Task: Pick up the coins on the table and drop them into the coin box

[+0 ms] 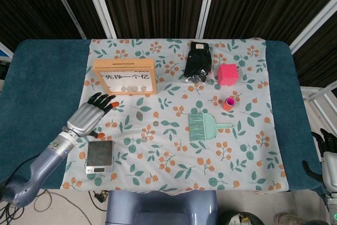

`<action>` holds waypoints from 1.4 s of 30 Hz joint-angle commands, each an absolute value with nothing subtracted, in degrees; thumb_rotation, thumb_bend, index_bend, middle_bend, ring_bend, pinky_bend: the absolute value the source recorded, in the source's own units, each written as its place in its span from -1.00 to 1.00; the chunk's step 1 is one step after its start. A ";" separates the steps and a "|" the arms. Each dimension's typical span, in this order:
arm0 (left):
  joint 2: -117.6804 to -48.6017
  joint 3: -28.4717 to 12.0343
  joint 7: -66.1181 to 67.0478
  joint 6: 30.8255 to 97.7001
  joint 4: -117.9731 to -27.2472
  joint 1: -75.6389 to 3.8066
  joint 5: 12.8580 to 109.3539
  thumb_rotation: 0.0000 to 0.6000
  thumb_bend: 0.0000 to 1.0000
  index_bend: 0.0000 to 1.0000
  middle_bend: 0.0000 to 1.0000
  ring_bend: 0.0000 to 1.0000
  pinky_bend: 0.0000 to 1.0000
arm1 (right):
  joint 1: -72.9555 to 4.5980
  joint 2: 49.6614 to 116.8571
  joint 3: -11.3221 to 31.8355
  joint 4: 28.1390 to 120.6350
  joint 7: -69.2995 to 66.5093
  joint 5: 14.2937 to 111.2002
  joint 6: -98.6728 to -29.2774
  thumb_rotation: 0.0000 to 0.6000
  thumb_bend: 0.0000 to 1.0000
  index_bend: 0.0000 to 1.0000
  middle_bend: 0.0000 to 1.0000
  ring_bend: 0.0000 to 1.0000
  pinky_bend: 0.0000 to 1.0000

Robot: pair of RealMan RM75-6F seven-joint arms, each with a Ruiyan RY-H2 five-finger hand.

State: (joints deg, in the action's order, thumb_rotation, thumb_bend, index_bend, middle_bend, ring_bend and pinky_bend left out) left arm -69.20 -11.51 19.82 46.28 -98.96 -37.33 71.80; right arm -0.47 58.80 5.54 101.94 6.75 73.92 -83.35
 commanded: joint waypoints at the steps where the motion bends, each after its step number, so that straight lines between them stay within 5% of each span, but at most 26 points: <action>1: -75.21 -12.49 24.61 43.93 -96.63 -41.97 66.25 1.00 -0.90 -0.68 -1.00 -1.00 -1.00 | -0.44 58.81 5.51 102.02 6.82 73.88 -83.36 1.00 -0.21 -0.68 -0.88 -0.97 -1.00; 13: -85.12 -10.63 33.90 41.61 -89.07 -50.84 61.87 1.00 -0.95 -0.68 -1.00 -1.00 -1.00 | -0.38 58.58 5.76 102.15 6.43 73.38 -83.41 1.00 -0.21 -0.68 -0.88 -0.97 -1.00; 42: -92.70 -6.93 32.94 42.42 -81.42 -54.60 61.01 1.00 -0.95 -0.61 -1.00 -1.00 -1.00 | -0.37 58.24 6.18 102.38 6.05 72.33 -83.28 1.00 -0.21 -0.68 -0.88 -0.97 -1.00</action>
